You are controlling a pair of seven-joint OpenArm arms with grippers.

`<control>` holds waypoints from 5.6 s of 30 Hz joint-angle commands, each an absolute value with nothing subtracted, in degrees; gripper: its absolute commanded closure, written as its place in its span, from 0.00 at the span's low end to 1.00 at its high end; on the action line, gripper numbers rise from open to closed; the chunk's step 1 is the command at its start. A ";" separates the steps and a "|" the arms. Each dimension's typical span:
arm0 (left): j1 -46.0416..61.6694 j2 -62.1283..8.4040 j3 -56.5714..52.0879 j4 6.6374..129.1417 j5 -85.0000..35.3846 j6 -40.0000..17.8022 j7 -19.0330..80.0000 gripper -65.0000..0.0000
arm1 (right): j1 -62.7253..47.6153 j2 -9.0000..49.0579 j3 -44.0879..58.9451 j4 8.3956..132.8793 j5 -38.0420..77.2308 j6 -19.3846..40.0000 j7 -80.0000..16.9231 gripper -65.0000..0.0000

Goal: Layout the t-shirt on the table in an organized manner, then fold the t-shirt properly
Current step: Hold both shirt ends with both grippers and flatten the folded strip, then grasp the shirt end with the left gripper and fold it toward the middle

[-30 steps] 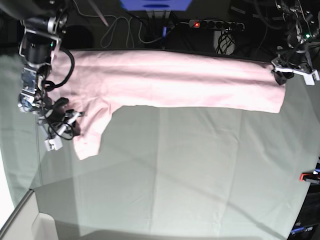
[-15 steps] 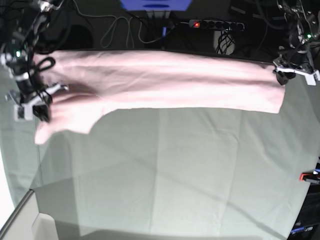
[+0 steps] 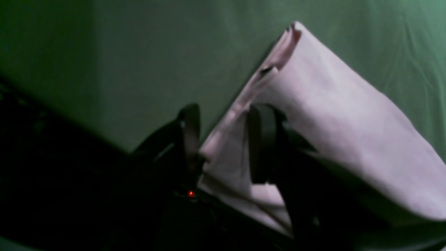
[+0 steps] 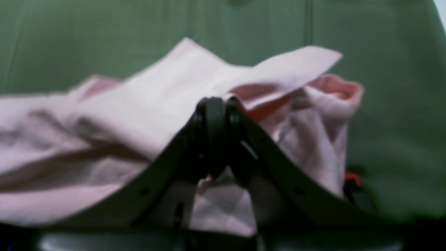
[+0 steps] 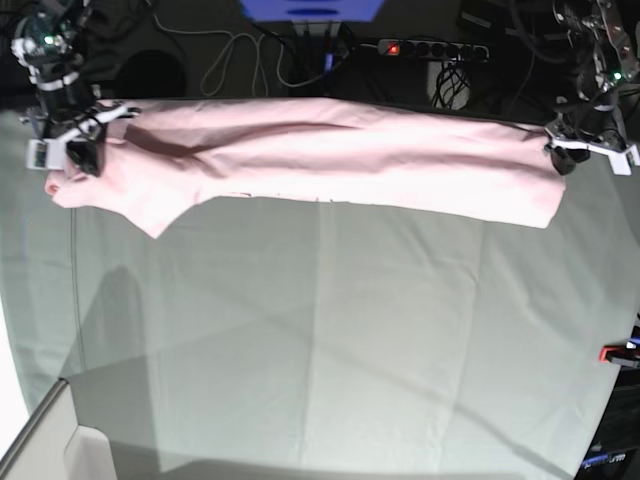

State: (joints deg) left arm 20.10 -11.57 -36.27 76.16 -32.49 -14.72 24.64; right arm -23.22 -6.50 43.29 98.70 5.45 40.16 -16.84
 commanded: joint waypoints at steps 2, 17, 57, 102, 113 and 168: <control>20.09 -12.44 -36.62 77.05 -33.10 -14.90 23.52 0.65 | -23.60 -6.02 45.93 99.82 7.16 40.00 -15.43 1.00; 20.09 -12.44 -36.62 77.05 -33.10 -14.90 23.52 0.65 | -23.25 -8.13 47.96 90.77 8.48 40.00 -15.52 1.00; 10.42 -12.18 -43.82 72.66 -32.92 -15.08 37.76 0.06 | -17.71 -9.00 57.71 92.53 6.64 40.00 -16.04 0.65; 9.19 -13.93 -42.33 72.48 -33.01 -22.64 37.67 1.00 | -14.29 -8.92 48.75 90.68 -0.48 40.00 -16.04 0.50; 12.09 -9.10 -42.33 93.58 -33.10 -22.73 38.37 1.00 | -12.35 -8.40 53.41 89.54 -1.01 40.00 -15.69 0.50; 17.01 9.00 10.33 102.90 1.63 -22.20 37.67 0.65 | -8.57 -4.09 59.82 90.33 -1.01 40.00 -15.96 0.50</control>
State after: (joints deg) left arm 17.52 8.47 10.37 101.75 2.09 -22.28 39.18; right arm -8.62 -4.78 59.72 89.36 -1.96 39.77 -17.39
